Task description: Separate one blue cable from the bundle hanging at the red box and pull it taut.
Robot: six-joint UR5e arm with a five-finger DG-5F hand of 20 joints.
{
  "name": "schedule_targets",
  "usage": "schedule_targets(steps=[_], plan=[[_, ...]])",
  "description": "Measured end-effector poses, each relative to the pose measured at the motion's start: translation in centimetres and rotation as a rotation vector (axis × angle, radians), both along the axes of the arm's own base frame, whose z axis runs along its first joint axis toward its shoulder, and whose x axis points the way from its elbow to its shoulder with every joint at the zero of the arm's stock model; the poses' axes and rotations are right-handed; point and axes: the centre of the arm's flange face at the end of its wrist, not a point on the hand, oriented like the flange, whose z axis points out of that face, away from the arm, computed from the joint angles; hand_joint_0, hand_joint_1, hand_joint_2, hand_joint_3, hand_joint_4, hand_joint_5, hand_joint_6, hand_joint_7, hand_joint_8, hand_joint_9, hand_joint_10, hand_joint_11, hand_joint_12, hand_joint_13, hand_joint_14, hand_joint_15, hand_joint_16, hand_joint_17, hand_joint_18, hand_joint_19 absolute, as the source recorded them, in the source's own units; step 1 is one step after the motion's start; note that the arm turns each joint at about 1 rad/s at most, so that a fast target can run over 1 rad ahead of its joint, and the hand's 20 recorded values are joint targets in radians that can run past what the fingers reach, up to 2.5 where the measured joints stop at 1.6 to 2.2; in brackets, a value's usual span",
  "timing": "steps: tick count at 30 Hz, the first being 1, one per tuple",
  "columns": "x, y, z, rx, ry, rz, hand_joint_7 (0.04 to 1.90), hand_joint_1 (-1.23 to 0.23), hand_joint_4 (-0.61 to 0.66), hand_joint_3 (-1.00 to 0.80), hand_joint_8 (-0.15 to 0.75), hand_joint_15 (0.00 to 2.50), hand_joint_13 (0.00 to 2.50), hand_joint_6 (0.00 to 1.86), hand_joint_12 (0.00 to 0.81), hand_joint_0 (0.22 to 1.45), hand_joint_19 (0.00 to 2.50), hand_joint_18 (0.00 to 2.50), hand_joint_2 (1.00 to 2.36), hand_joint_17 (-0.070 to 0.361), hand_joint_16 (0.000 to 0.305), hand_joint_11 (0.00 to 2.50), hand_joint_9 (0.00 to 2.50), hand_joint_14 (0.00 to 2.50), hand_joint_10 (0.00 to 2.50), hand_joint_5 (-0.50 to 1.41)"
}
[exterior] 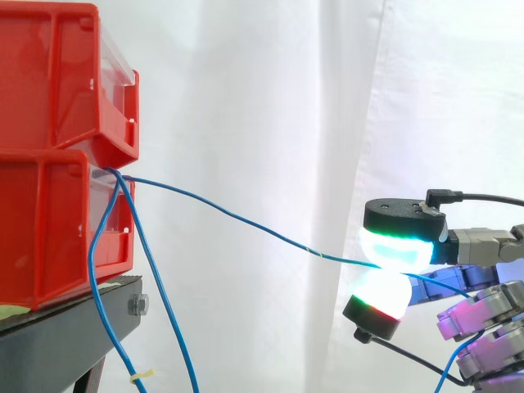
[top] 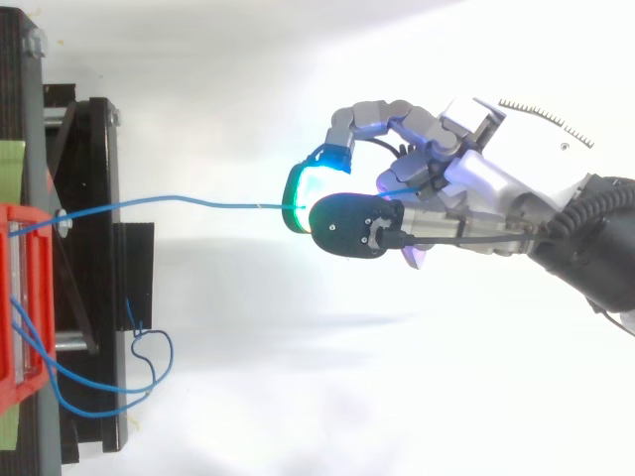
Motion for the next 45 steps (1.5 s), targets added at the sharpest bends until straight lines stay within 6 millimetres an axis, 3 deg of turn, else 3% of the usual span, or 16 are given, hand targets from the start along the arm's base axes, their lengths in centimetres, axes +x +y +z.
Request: schedule_targets(steps=[45], plan=[[0.0, 0.07, 0.0, -0.001, 0.001, 0.001, 1.26, -0.73, -0.03, -0.2, 0.346, 1.58, 1.12, 0.92, 0.418, 0.74, 1.23, 1.4, 1.02, 0.114, 0.05, 1.71, 1.13, 2.25, 2.16, -0.19]])
